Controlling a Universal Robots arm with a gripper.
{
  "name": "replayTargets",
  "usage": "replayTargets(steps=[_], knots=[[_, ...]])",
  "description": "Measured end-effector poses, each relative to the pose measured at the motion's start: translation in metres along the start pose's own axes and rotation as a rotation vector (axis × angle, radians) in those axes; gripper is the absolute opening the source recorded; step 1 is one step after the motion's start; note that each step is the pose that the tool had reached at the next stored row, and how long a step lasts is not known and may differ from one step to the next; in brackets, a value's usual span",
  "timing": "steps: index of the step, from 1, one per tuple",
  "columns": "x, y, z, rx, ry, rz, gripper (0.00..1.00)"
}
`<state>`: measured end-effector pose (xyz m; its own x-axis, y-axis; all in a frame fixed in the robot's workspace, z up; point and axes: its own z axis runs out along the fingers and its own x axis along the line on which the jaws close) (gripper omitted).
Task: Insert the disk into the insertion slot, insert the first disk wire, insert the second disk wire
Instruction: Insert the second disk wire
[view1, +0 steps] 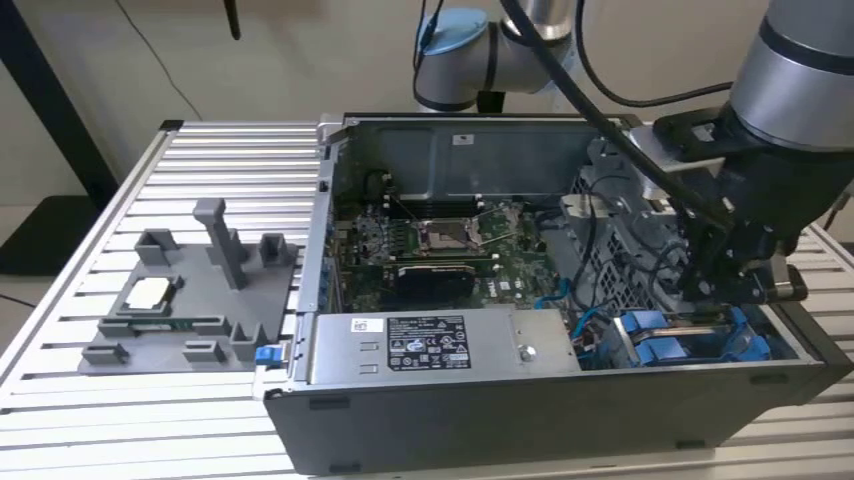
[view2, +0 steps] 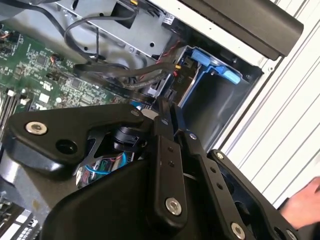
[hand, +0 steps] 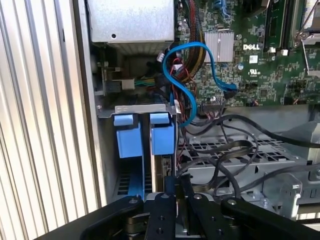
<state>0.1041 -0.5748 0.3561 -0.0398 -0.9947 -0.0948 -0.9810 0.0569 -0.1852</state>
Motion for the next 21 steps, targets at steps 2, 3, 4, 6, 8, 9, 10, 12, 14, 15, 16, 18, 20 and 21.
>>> replayTargets(steps=[2, 3, 4, 6, 8, 9, 10, 12, 14, 15, 16, 18, 20, 21], knots=[[0.0003, 0.0007, 0.0034, 0.0048, -0.0002, 0.000, 0.16], [0.0004, 0.0010, 0.0049, 0.0077, -0.0002, -0.001, 0.16], [0.0005, 0.0011, 0.0059, 0.0085, -0.0003, -0.001, 0.16], [0.0005, 0.0011, 0.0061, 0.0086, 0.0000, -0.001, 0.16], [0.0007, 0.0015, 0.0079, 0.0100, -0.0007, -0.001, 0.16], [0.0008, 0.0016, 0.0089, 0.0111, -0.0007, -0.001, 0.16], [0.0009, 0.0016, 0.0098, 0.0120, -0.0006, -0.002, 0.16], [0.0010, 0.0010, 0.0111, 0.0124, -0.0001, -0.002, 0.16], [0.0011, 0.0009, 0.0124, 0.0126, 0.0013, -0.002, 0.16], [0.0012, 0.0005, 0.0133, 0.0127, 0.0011, -0.002, 0.16], [0.0012, 0.0004, 0.0141, 0.0128, 0.0013, -0.003, 0.16], [0.0013, 0.0003, 0.0153, 0.0131, 0.0019, -0.003, 0.16], [0.0014, 0.0001, 0.0164, 0.0133, 0.0018, -0.003, 0.16], [0.0014, 0.0001, 0.0168, 0.0134, 0.0019, -0.003, 0.16]])
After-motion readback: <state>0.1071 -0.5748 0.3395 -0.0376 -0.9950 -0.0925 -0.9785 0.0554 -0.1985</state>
